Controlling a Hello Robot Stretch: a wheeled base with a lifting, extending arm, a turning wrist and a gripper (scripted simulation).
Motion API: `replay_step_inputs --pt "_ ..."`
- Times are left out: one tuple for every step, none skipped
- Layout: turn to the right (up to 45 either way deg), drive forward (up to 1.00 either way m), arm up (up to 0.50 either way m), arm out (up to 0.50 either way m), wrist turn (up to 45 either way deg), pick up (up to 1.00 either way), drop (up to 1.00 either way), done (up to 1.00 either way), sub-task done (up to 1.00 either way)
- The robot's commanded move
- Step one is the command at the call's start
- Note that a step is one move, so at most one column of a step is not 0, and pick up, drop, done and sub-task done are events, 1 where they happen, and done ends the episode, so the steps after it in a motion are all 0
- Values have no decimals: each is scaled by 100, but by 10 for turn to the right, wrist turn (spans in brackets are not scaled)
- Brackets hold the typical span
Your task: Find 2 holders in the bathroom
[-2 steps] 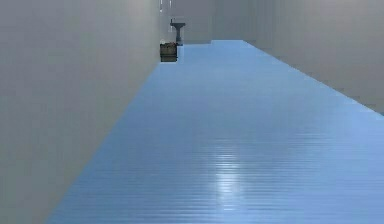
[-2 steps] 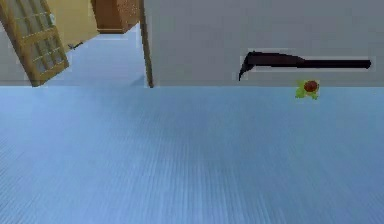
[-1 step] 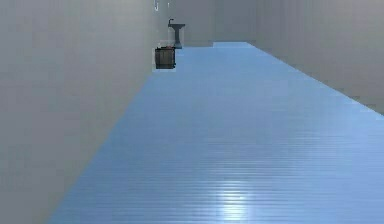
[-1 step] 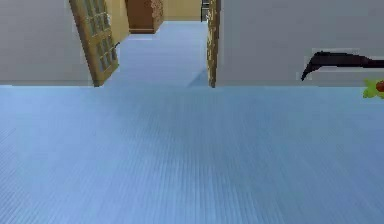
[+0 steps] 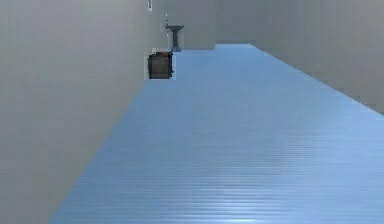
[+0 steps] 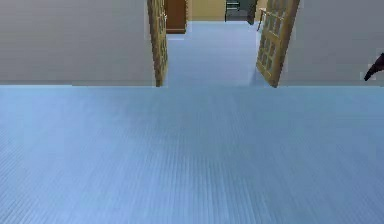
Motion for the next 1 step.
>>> replay_step_inputs --pt "0 100 0 0 0 0 0 0 0"
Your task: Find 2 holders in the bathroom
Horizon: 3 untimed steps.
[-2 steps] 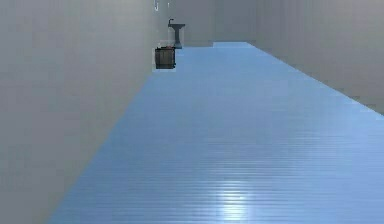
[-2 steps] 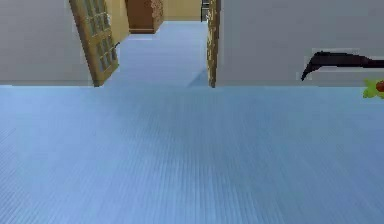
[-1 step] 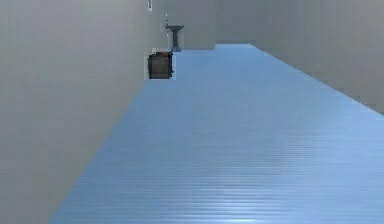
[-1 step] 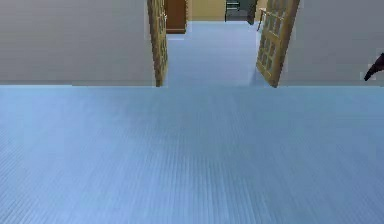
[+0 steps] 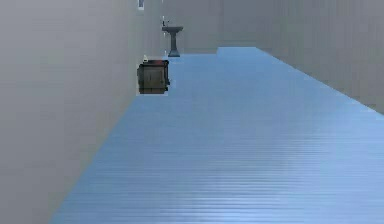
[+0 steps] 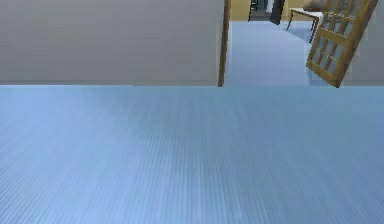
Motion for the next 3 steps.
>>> replay_step_inputs --pt "0 100 0 0 0 0 0 0 0" --pt "0 100 0 0 0 0 0 0 0" --pt "30 0 0 0 0 0 0 0 0"
